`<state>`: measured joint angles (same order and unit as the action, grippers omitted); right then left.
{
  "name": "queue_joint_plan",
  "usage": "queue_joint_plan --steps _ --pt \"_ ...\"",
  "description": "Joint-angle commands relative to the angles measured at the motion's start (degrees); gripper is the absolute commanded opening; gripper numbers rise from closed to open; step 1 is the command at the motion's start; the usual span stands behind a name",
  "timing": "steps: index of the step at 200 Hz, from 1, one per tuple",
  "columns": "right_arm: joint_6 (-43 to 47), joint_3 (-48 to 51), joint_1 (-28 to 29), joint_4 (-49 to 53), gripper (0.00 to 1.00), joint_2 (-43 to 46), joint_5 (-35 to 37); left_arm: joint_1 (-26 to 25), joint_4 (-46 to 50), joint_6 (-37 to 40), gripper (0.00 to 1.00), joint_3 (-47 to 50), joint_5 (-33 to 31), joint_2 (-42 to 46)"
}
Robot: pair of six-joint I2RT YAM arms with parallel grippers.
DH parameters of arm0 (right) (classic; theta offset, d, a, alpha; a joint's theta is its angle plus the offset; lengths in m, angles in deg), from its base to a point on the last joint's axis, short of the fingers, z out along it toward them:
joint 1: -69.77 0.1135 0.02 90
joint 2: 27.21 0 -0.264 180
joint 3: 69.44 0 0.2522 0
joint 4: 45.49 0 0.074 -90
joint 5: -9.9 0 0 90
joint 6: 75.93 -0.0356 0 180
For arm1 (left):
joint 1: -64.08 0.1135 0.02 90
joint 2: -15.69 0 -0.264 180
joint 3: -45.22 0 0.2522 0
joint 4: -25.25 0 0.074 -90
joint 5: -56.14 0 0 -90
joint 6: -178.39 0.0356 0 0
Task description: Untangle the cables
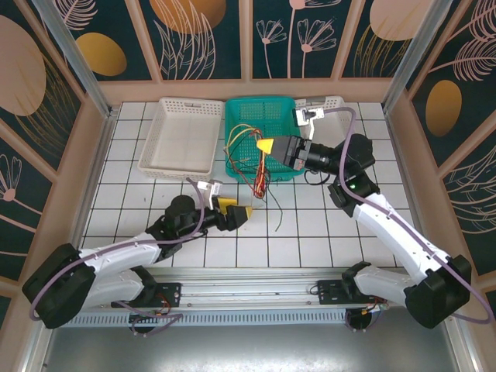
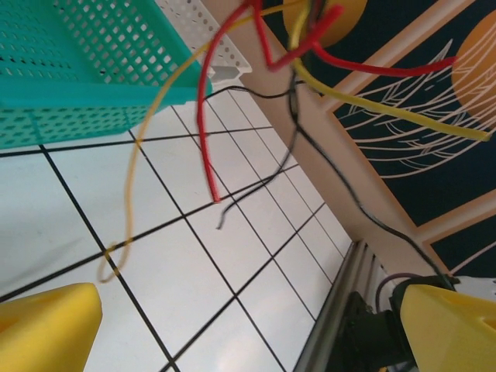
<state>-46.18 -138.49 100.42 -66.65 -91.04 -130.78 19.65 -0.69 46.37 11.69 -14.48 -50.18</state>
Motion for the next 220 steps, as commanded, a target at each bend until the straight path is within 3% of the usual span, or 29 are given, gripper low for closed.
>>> queue_joint_plan --steps 1,114,143,181,220 --pt "-0.84 -2.71 0.37 -0.98 0.00 1.88 -0.32 -0.39 -2.67 2.94 0.99 -2.00 -2.27 -1.42" --pt "2.16 -5.25 7.52 2.77 0.00 1.84 2.83 -0.47 -8.37 2.59 0.96 -5.08 0.05 -6.49" --pt "2.72 -5.36 8.35 3.06 0.00 1.44 3.30 -0.50 -9.06 2.43 0.85 -4.93 0.40 -7.41" --pt "2.61 -4.62 9.03 2.43 0.00 1.25 3.73 -0.51 -9.20 2.43 0.63 -4.65 -0.31 -7.44" --pt "2.44 -4.03 9.90 1.51 0.00 1.23 4.04 -0.56 -9.66 2.36 0.54 -4.66 -1.06 -7.73"
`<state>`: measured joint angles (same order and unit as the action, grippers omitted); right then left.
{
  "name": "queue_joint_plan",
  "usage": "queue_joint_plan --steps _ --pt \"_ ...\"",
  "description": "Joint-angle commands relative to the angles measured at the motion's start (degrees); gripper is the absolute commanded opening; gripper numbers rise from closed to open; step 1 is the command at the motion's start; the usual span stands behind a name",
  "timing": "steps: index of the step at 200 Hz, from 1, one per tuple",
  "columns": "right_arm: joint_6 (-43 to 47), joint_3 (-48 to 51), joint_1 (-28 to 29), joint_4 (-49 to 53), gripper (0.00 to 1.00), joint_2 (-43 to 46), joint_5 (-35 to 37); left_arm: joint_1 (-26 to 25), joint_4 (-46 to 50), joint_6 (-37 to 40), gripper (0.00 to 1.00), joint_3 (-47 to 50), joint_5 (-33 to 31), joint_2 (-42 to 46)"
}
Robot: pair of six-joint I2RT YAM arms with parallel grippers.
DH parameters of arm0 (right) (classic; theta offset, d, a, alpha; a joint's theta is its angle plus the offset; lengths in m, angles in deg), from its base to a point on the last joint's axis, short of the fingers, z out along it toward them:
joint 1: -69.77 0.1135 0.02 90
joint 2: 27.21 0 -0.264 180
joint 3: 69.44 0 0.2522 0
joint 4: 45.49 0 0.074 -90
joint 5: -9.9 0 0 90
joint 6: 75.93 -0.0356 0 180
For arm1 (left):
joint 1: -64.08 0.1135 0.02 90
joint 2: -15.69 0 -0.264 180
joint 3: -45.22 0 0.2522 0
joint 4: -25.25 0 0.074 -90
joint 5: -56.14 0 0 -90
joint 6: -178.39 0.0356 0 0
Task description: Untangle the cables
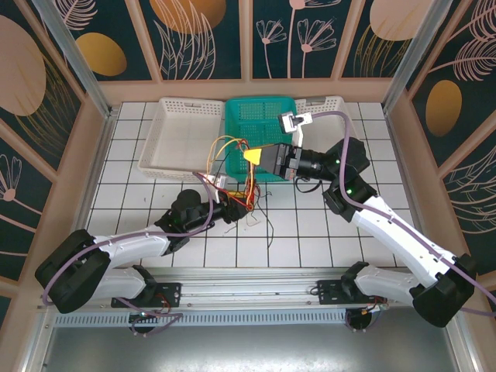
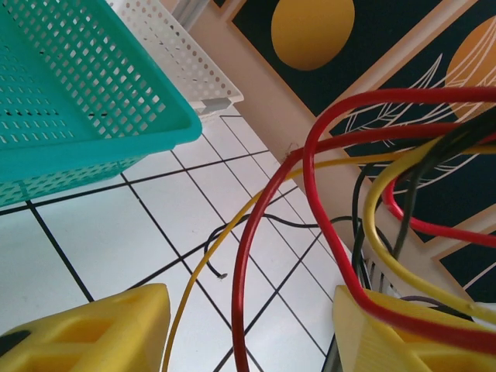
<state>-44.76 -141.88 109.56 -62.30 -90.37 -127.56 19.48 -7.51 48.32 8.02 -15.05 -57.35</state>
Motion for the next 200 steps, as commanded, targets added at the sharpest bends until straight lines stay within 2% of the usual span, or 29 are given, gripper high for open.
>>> queue_joint_plan --steps 1,60,67,88,122,153,200 --pt "1.05 -0.56 0.79 -2.88 0.00 0.52 0.85 -0.40 -2.86 0.42 0.54 -0.99 -0.46 -0.59" --pt "2.67 -0.64 1.00 -1.20 0.00 1.17 1.61 -0.40 -3.02 0.32 0.36 -0.76 -0.06 -1.25" --pt "3.21 -0.48 0.88 -0.54 0.00 1.49 2.09 -0.38 -2.88 0.52 0.29 -0.57 -0.17 -1.07" --pt "4.42 0.11 0.40 0.69 0.00 2.56 3.02 -0.39 -2.15 0.87 0.00 0.59 -1.57 0.31" --pt "6.78 1.94 -2.60 4.63 0.00 5.49 6.15 -0.36 1.63 1.72 0.00 2.20 -4.00 4.16" --pt "10.50 4.81 -7.45 12.01 0.00 10.33 12.50 -0.40 10.17 4.11 0.00 3.27 -8.73 9.64" --pt "12.26 11.93 -13.57 16.28 0.00 14.95 17.03 -0.37 20.22 6.01 0.00 4.06 -15.35 17.80"
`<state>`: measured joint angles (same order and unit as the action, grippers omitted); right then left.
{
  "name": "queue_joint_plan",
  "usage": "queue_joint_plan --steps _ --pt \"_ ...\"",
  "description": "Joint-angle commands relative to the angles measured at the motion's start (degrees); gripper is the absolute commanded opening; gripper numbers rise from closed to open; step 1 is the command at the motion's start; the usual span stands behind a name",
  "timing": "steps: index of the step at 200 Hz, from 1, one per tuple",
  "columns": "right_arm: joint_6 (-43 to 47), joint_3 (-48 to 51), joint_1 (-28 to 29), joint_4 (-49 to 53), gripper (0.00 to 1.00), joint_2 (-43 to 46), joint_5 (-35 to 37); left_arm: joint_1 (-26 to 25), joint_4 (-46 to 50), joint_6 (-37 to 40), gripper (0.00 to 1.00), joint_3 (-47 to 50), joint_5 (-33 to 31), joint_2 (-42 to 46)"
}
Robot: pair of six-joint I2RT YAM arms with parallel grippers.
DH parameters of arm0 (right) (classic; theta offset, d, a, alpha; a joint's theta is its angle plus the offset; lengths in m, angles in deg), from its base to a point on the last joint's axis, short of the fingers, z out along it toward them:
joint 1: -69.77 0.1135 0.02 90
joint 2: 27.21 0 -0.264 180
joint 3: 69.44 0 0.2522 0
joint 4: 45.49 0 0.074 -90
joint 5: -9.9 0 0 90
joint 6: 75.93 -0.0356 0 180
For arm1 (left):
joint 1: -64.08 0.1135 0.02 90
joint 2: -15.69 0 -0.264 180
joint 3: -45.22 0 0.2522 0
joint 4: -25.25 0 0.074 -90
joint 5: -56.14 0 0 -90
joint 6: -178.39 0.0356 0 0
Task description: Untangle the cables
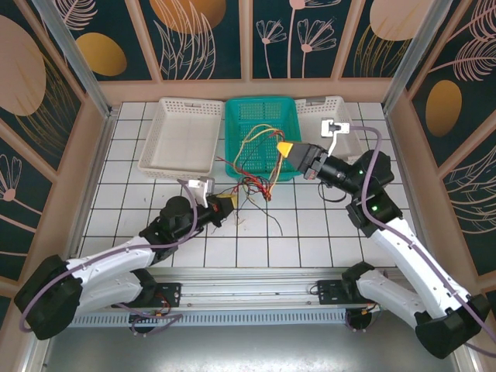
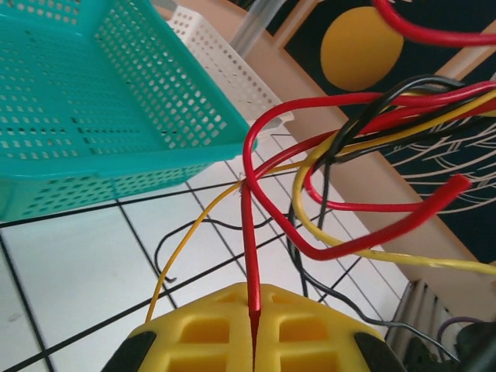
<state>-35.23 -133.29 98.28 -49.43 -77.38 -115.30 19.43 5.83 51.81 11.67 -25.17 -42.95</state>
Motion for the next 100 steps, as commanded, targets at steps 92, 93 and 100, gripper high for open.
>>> queue_joint_plan --steps 92,93,100 --pt "4.21 18.49 -10.39 14.97 0.00 12.03 13.91 -0.30 19.65 1.92 0.00 -0.36 -17.39 10.46" --pt "4.21 18.64 -10.40 15.15 0.00 12.16 14.05 -0.33 19.61 1.93 0.00 -0.39 -17.39 10.46" --pt "4.42 19.80 -10.56 16.07 0.00 12.98 14.82 -0.25 19.55 1.91 0.00 -0.34 -17.39 10.38"
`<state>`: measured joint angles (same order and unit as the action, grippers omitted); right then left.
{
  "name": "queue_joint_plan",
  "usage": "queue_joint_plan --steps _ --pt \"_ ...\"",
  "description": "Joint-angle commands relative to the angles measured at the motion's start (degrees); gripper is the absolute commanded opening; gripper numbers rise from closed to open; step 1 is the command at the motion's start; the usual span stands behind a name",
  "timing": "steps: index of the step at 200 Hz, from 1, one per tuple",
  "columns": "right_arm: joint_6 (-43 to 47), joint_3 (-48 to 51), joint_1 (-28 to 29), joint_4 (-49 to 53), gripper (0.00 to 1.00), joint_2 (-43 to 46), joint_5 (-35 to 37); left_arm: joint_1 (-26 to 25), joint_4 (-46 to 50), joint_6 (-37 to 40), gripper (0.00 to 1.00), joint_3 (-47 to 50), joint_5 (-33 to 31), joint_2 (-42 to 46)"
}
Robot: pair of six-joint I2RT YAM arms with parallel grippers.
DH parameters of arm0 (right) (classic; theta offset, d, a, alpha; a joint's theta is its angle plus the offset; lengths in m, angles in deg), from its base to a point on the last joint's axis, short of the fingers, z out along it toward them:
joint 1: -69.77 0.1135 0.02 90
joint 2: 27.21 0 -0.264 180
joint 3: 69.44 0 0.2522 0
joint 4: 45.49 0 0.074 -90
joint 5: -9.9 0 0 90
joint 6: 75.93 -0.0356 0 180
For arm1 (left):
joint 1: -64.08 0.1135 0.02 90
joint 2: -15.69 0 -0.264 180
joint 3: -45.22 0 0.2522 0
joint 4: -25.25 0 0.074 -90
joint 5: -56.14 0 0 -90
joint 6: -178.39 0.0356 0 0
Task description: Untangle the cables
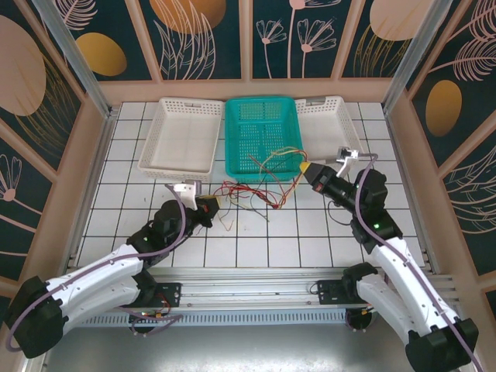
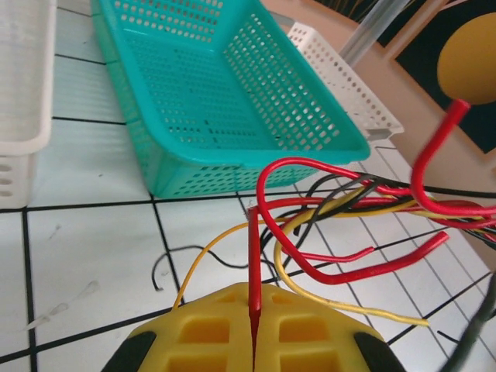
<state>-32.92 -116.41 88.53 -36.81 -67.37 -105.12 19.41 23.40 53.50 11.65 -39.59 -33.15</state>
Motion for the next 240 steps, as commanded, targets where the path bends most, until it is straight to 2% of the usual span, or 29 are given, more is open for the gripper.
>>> queue_joint_plan --steps 1,82,129,168,217,240 --pt "2.13 3.08 -0.82 3.61 0.00 3.07 4.72 -0.28 1.98 0.20 0.00 -0.31 -2.96 0.59" --pt "2.90 13.45 -1.80 9.21 0.00 9.99 7.01 -0.28 5.07 0.45 0.00 -3.42 -6.16 -2.76" --pt "2.74 14.43 -1.92 12.26 0.23 11.60 8.08 -0.28 6.71 0.55 0.00 -5.96 -6.28 -5.76" --pt "3.13 13.44 -1.90 16.51 0.51 14.10 8.16 -0.33 8.75 0.44 0.00 -8.20 -6.09 -8.05" --pt "1.47 15.32 -1.48 11.78 0.58 12.10 -1.93 -0.31 9.00 -1.34 0.00 -9.67 -5.40 -8.26" --pt "2.01 17.66 0.93 9.44 0.59 8.20 -2.60 -0.33 8.90 -3.15 0.00 -10.51 -5.12 -6.54"
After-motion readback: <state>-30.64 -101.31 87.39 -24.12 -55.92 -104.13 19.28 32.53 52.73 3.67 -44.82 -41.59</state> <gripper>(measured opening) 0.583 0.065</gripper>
